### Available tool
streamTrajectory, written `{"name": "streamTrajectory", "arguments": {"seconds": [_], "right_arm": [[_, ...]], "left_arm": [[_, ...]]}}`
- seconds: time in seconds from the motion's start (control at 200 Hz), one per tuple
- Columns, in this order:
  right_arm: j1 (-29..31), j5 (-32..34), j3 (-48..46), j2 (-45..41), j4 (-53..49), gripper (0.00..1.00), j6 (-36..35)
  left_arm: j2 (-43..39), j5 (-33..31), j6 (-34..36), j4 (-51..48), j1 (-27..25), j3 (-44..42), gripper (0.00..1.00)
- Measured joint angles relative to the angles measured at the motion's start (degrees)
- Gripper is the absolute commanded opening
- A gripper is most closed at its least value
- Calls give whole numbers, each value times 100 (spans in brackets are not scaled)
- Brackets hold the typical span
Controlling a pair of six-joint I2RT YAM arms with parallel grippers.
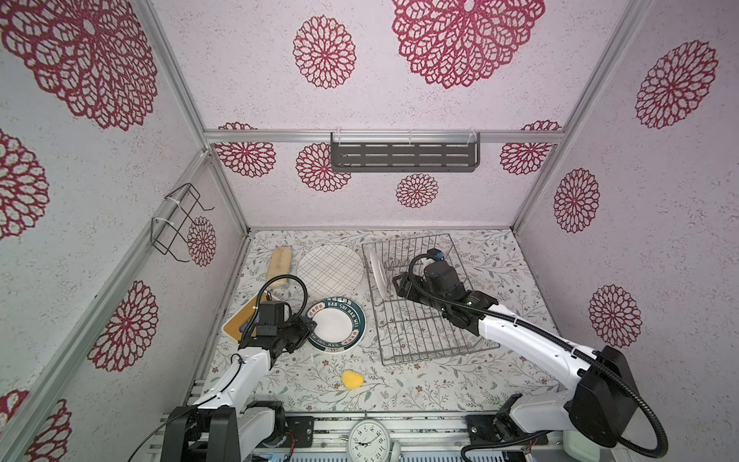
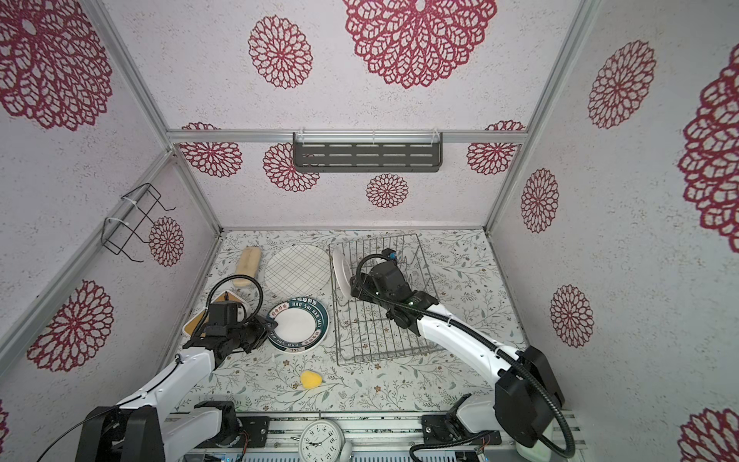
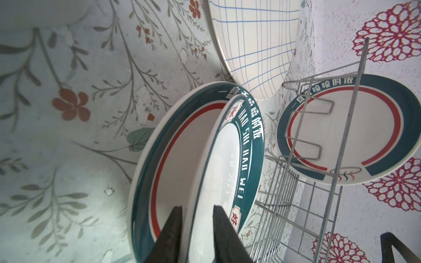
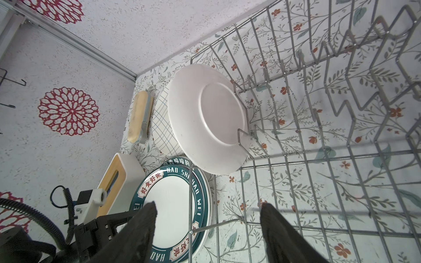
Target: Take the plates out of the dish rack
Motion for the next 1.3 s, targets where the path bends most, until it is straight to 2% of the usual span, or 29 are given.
{"name": "streamTrajectory", "arguments": {"seconds": [0.33,0.681,1.086,1.301], "right_arm": [[149,487,680,520,-476,77,-398],[527,1340,1753,1482,-1248,80,-942],[761,2011,2673,2323,-1862,81,-1379],[769,2258,3117,2706,-2094,75,-1582]], "left_arm": [[-2,-214,192,-374,0,170,52],[48,-260,334,-686,-7,374,65],[341,-417,520,-979,-168,704,74],[345,-549,544,-1102,-219,798,74]]}}
